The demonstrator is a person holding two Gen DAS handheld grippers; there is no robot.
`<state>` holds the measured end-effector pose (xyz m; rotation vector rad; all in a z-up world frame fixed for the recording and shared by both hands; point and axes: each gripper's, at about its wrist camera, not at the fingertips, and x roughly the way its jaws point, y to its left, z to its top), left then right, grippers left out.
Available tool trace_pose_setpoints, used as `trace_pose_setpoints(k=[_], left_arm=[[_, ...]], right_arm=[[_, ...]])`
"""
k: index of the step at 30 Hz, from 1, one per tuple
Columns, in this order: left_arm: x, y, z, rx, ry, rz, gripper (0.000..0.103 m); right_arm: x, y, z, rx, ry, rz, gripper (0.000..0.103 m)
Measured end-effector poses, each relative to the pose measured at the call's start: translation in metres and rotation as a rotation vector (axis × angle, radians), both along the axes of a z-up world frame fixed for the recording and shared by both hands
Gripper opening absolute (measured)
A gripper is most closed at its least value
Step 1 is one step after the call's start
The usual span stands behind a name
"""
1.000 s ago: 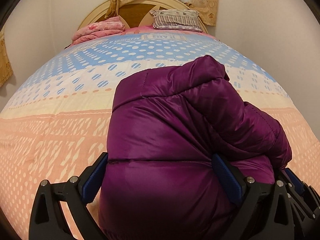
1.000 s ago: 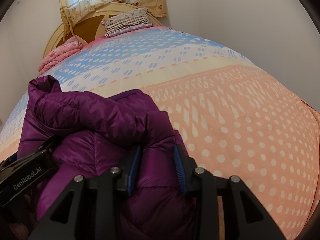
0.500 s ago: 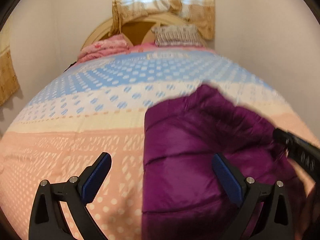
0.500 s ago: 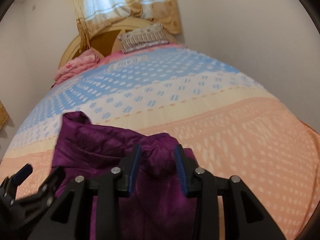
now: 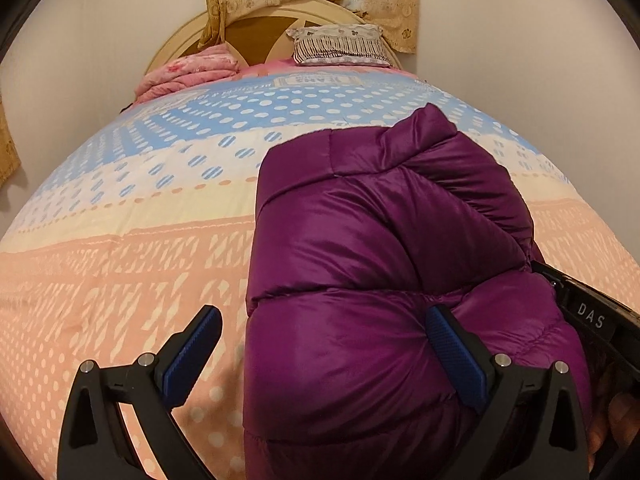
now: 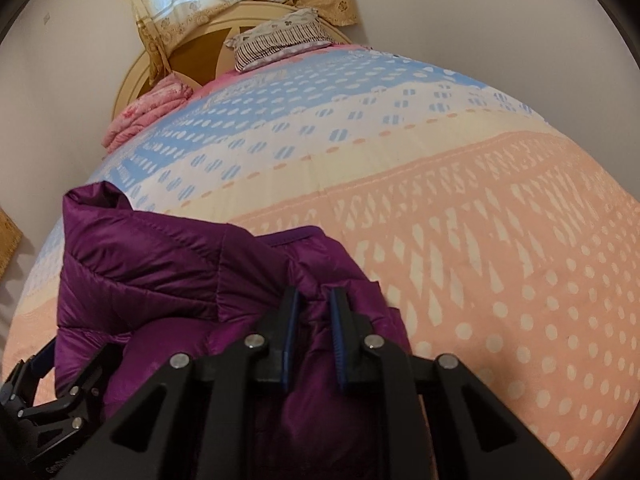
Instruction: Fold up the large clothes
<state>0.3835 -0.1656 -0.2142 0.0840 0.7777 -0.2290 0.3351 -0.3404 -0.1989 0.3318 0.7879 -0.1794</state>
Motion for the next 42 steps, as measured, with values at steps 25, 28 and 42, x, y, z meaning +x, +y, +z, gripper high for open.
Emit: trace_pose_setpoints(k=[25,28,42], left_arm=[[0.020,0.001,-0.012,-0.024,0.085,-0.014,0.102],[0.020,0.002,-0.013,-0.021,0.088,-0.016,0.102],[0.022,0.002,-0.014,-0.026,0.096,-0.019,0.102]], right_arm=[[0.007,0.008,-0.006,-0.097,0.053,-0.017,0.017],[0.007,0.008,-0.006,-0.099,0.054,-0.017,0.017],[0.009,0.008,-0.007,-0.113,0.059,-0.018,0.017]])
